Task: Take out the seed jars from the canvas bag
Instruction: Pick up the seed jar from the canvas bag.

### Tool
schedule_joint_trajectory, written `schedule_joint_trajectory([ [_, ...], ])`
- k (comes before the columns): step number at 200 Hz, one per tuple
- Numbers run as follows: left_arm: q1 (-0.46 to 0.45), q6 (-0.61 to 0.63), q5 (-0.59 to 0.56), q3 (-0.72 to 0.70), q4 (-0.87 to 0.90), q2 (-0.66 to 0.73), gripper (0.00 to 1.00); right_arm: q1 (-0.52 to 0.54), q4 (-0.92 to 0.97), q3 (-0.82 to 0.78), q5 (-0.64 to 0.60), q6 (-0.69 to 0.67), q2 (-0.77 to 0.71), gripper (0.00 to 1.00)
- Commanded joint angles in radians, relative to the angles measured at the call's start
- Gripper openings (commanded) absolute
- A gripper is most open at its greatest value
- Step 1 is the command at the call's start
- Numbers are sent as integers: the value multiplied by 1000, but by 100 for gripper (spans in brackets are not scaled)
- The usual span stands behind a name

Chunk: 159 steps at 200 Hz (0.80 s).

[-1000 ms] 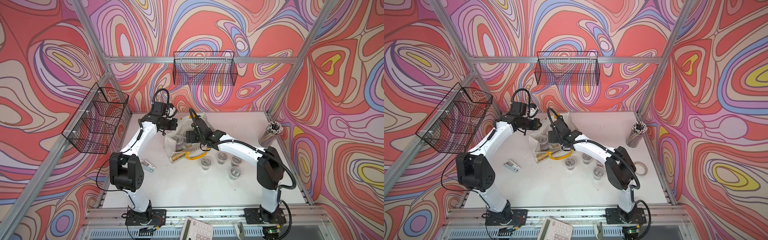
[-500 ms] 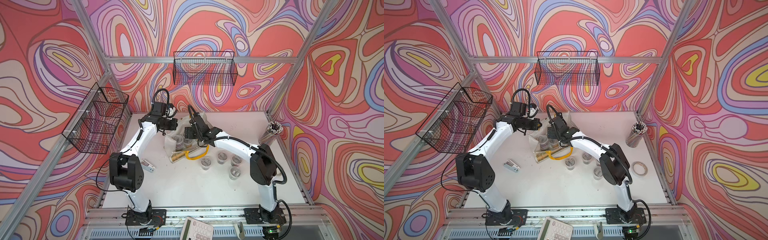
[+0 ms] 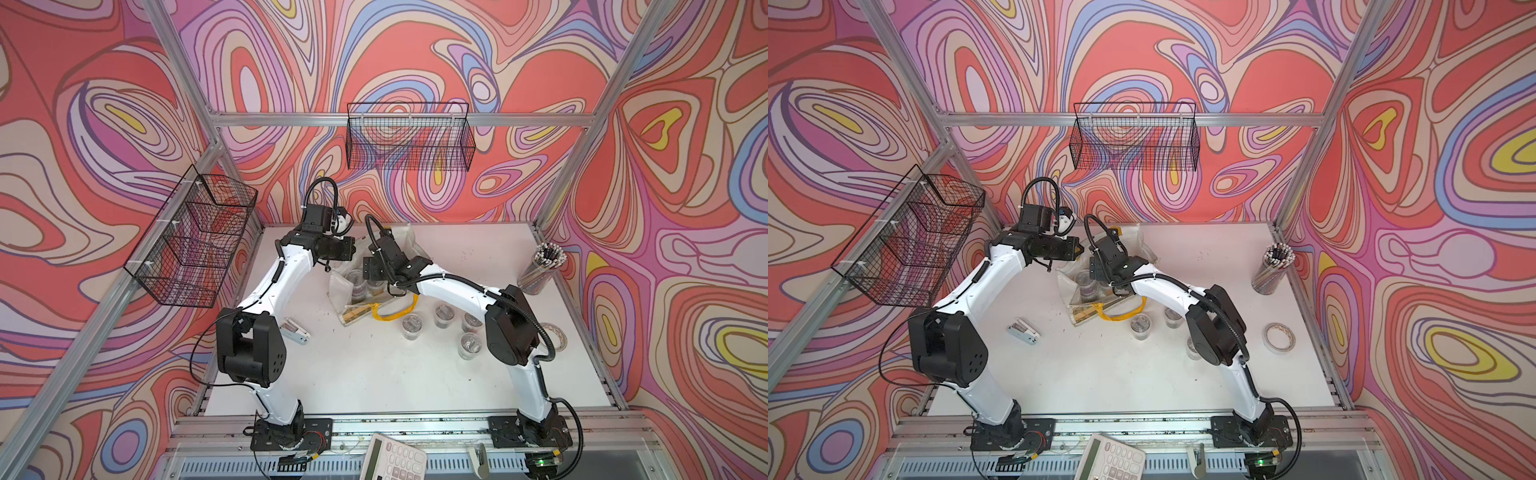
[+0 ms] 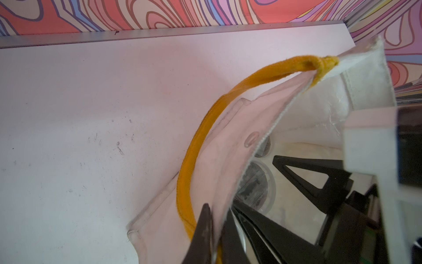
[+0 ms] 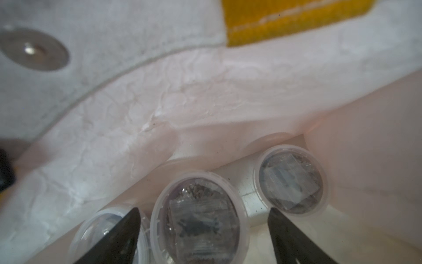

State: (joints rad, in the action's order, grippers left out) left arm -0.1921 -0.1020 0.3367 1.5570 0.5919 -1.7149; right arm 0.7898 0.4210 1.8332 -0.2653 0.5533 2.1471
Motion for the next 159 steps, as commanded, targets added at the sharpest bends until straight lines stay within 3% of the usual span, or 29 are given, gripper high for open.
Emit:
schedule_joint_trajectory([
  [1,-6,-7,13,-13,-22,38,0,6,8,31,-32,19,31,90],
  [74,-6,-7,15,-14,-21,38,0,5,-2,26,-55,24,50,85],
  [159,-7,-5,8,-13,-19,39,0,21,-6,23,-44,30,72,87],
])
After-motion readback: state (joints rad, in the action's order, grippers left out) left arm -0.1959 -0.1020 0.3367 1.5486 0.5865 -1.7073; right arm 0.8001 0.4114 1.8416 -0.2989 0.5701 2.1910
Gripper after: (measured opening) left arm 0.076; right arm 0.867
